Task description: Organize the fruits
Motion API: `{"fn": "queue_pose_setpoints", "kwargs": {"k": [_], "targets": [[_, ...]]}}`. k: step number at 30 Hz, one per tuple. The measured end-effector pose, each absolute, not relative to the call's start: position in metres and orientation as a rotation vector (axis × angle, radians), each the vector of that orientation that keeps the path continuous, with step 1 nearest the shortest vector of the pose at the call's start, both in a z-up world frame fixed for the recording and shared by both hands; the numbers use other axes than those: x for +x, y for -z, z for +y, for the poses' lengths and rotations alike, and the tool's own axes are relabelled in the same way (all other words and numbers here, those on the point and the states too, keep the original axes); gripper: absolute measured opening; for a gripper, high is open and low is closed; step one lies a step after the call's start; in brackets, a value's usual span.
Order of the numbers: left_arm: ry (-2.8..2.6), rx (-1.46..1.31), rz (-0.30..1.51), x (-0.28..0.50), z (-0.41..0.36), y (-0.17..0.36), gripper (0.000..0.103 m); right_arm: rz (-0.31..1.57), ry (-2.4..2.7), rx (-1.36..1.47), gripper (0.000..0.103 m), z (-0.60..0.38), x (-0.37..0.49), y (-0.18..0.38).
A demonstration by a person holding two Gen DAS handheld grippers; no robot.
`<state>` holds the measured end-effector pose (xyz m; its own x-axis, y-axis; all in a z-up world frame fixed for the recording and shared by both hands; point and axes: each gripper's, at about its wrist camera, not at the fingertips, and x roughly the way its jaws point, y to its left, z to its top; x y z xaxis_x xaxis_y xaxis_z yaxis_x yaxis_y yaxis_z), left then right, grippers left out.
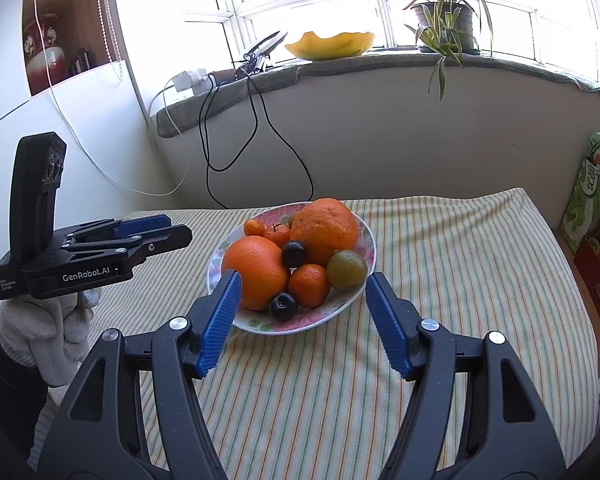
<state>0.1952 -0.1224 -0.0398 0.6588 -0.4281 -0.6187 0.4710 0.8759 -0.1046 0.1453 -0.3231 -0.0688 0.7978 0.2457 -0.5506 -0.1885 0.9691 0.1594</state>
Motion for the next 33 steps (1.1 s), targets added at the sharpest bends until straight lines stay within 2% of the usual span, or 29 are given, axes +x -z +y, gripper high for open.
{"fn": "queue_pose_setpoints", "kwargs": {"k": [3, 10, 33], "targets": [[0.471, 0.075, 0.66, 0.178, -0.121, 0.037, 0.082, 0.601, -0.23, 0.09, 0.079, -0.322, 0.14, 0.068], [0.401, 0.081, 0.62, 0.147, -0.117, 0.034, 0.086, 0.593, -0.2, 0.05, 0.094, -0.316, 0.127, 0.068], [0.341, 0.045, 0.64, 0.125, -0.106, 0.039, 0.086, 0.595, -0.173, 0.069, 0.095, -0.322, 0.116, 0.071]]}}
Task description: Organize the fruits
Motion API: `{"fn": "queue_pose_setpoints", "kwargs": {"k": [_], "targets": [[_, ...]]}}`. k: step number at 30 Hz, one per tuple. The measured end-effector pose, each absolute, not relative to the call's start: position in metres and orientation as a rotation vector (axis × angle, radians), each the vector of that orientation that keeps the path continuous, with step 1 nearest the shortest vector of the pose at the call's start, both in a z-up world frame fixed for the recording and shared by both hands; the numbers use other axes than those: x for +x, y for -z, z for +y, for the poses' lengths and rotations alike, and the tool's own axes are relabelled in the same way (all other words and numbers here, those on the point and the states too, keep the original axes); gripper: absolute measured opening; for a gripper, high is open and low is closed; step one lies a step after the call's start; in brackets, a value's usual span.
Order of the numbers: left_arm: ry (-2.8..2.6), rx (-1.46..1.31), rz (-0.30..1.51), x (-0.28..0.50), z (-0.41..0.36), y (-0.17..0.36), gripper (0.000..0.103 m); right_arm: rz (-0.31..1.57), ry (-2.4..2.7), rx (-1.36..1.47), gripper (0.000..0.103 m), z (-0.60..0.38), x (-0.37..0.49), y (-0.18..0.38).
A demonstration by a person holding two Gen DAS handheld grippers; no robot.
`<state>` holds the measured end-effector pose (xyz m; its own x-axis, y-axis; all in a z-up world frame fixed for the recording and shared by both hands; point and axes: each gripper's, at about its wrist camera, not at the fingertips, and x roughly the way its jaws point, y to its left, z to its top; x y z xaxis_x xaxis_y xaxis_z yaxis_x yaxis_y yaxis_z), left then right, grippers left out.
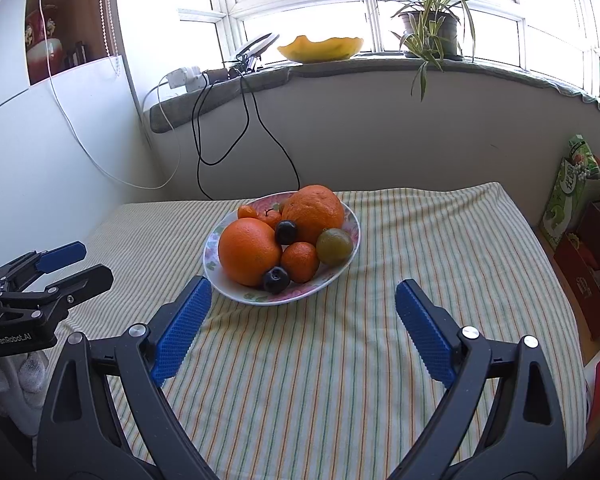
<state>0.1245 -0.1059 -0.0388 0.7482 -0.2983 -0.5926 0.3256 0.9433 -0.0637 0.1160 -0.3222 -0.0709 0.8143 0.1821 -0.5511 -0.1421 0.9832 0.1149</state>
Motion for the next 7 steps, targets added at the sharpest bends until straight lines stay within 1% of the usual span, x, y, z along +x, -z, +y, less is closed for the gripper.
{"fn": "queue_pose_setpoints", "kwargs": {"k": [7], "targets": [[0.35, 0.05, 0.626, 0.1221, -0.1038, 0.039, 0.086, 0.599, -0.17, 0.07, 0.095, -0.3226, 0.1146, 0.0712]]}}
